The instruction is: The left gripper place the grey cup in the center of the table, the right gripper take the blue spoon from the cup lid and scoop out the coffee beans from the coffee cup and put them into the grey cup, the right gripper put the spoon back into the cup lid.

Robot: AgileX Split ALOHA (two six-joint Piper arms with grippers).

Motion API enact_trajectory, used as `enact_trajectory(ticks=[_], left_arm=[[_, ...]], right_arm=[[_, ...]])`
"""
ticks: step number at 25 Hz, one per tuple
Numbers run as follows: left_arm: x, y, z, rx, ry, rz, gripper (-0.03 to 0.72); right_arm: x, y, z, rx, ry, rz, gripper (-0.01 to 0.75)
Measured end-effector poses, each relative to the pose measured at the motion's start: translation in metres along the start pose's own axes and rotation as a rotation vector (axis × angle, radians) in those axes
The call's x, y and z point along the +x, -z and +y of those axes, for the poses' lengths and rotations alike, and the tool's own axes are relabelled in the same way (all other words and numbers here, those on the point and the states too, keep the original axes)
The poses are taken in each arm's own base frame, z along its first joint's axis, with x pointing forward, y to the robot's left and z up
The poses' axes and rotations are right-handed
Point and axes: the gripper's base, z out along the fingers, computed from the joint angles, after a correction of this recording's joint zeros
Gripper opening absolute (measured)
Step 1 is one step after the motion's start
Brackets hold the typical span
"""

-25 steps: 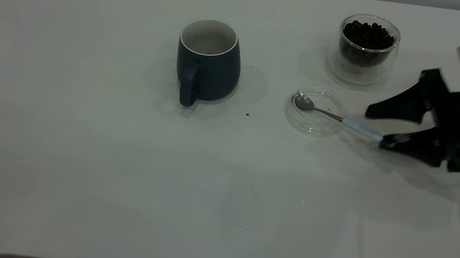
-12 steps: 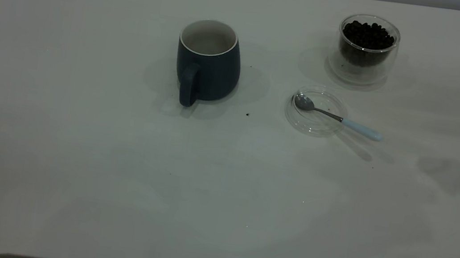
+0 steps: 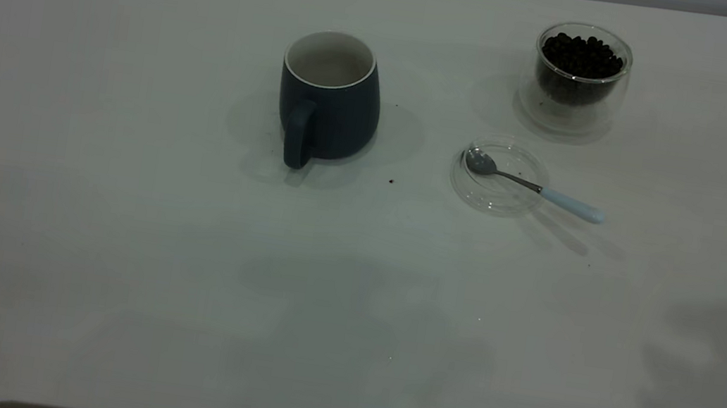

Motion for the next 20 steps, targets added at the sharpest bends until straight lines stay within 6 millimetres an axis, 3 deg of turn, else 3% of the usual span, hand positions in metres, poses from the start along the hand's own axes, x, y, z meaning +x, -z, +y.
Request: enact_trajectory(ticks=[3,14,20], left_arm=[[0.0,0.0,0.0,0.0,-0.001,0.0,0.568],[0.0,0.0,0.0,0.0,-0.002,0.0,0.568],[0.0,0.0,0.0,0.0,-0.001,0.0,0.568]], right_arm=[[0.017,0.029,0.009,0.018,0.083,-0.026,0.593],[0.083,0.105,0.028,0.097,0.257,-0.219,0.592],[0.132,0.107,0.025,0.123,0.297,-0.313,0.592]])
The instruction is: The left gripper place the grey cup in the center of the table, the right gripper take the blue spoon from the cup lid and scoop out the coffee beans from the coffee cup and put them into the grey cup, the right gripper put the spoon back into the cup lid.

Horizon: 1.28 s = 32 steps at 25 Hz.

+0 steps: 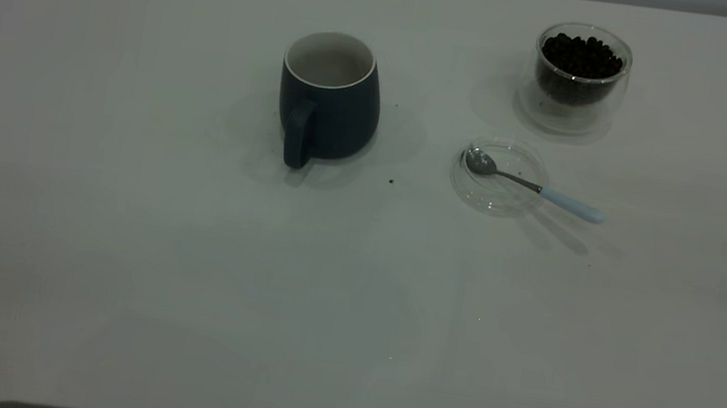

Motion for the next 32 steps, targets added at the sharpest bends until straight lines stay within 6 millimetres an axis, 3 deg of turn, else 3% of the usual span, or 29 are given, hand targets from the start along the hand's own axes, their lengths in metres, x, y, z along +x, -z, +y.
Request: enact_trajectory(ticks=[4,11,32], left_arm=[[0.0,0.0,0.0,0.0,0.0,0.0,0.568],[0.0,0.0,0.0,0.0,0.0,0.0,0.568],[0.0,0.0,0.0,0.0,0.002,0.0,0.568]], right_arm=[[0.029,0.003,0.006,0.009,0.003,-0.06,0.59],[0.053,0.004,0.008,0.047,0.02,-0.157,0.588],[0.059,-0.001,-0.009,0.214,-0.122,-0.13,0.588]])
